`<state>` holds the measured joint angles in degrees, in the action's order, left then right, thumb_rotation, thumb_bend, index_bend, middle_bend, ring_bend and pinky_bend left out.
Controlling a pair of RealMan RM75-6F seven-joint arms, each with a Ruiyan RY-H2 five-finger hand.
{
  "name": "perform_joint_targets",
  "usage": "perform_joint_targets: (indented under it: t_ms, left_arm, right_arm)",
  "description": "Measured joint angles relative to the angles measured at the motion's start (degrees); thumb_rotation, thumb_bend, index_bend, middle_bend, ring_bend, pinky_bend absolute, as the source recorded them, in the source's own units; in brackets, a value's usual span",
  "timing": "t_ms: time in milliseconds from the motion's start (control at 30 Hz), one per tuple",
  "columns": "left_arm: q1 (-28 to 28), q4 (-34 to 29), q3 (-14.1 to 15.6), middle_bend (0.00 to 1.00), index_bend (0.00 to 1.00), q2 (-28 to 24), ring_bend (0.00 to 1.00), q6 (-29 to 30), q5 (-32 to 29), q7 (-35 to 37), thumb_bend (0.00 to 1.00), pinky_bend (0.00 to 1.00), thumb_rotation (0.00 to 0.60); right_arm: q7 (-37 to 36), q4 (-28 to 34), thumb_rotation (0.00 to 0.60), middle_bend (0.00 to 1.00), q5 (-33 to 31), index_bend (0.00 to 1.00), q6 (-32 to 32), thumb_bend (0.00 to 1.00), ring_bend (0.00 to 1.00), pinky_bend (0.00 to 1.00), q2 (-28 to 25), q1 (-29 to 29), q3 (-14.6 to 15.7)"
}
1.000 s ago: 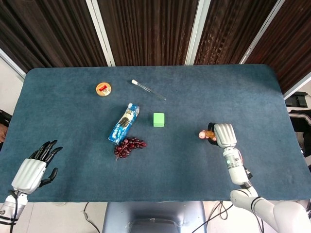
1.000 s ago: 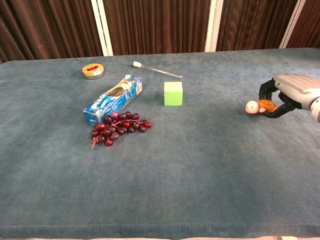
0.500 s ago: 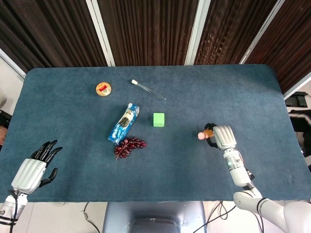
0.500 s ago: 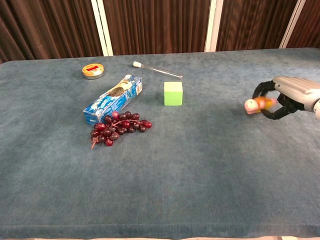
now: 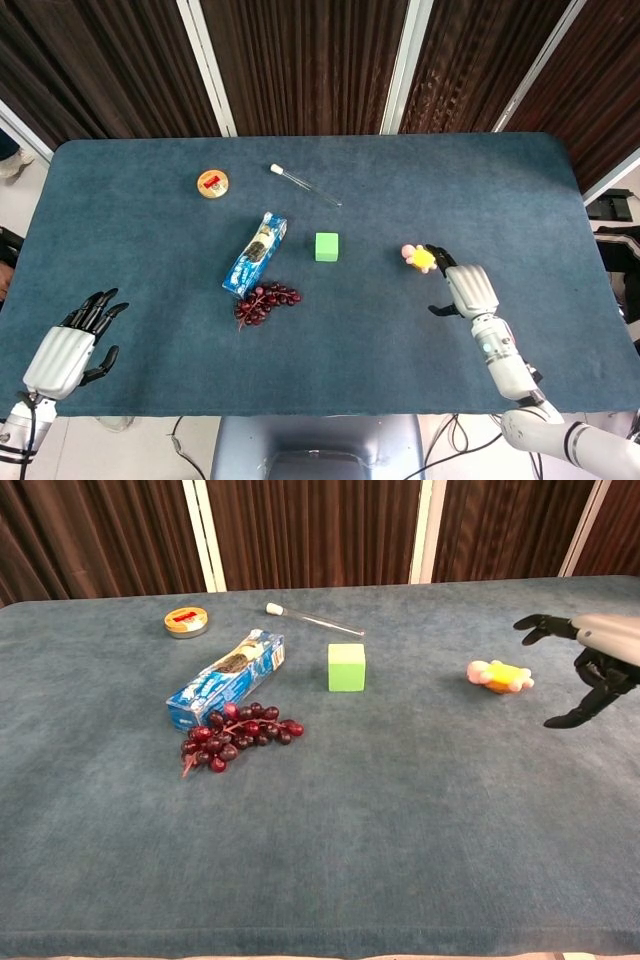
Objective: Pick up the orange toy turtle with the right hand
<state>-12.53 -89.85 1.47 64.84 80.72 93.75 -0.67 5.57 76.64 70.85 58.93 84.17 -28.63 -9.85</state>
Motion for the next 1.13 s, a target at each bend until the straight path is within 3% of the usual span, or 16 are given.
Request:
perform_joint_targets:
  t_ms: [167, 300, 367, 433, 600, 767, 1133]
  left_arm:
    - [0.1, 0.0, 0.1, 0.00, 0.15, -0.1, 0.05, 0.2, 0.3, 0.2, 0.47, 0.28, 0.600]
    - [0.2, 0.1, 0.1, 0.00, 0.15, 0.0, 0.05, 0.5, 0.4, 0.2, 0.47, 0.28, 0.600]
    - [0.2, 0.1, 0.0, 0.00, 0.15, 0.1, 0.05, 0.5, 0.4, -0.2, 0.46, 0.28, 0.600]
    - [0.2, 0.0, 0.0, 0.00, 0.15, 0.2, 0.05, 0.6, 0.3, -0.3, 0.46, 0.28, 0.600]
    - [0.4, -0.1, -0.2, 0.00, 0.15, 0.2, 0.05, 1.1, 0.3, -0.5, 0.46, 0.28, 0.600]
    - [0.4, -0.1, -0.2, 0.00, 0.15, 0.5, 0.05, 1.4, 0.7, -0.7, 0.46, 0.28, 0.600]
    - [0.6, 0.3, -0.6, 0.00, 0.15, 1.0, 0.05, 2.1, 0.7, -1.0, 0.46, 0.28, 0.600]
  right_arm:
    - [4.3, 11.8, 0.600, 0.22, 2.0, 0.00, 9.7, 0.06, 0.41, 0.61, -5.6, 4.9, 1.4]
    - [10.0, 21.3, 0.600, 0.11, 3.9, 0.00, 19.4, 0.06, 0.10, 0.26, -11.1, 11.0, 3.8]
    - [12.7, 24.9, 0.600, 0.04, 5.4, 0.00, 24.1, 0.06, 0.02, 0.12, -14.0, 14.7, 5.7]
    - [14.0, 26.6, 0.600, 0.00, 7.3, 0.00, 27.7, 0.06, 0.00, 0.03, -15.8, 17.4, 7.2]
    - [15.7, 26.5, 0.600, 0.00, 13.0, 0.00, 36.2, 0.07, 0.00, 0.00, -17.8, 23.5, 10.3]
    - [14.9, 23.9, 0.600, 0.00, 14.7, 0.00, 42.1, 0.07, 0.00, 0.00, -18.0, 28.8, 11.3]
    - [7.6, 21.1, 0.600, 0.00, 14.8, 0.00, 42.7, 0.07, 0.00, 0.00, -18.3, 32.0, 10.6]
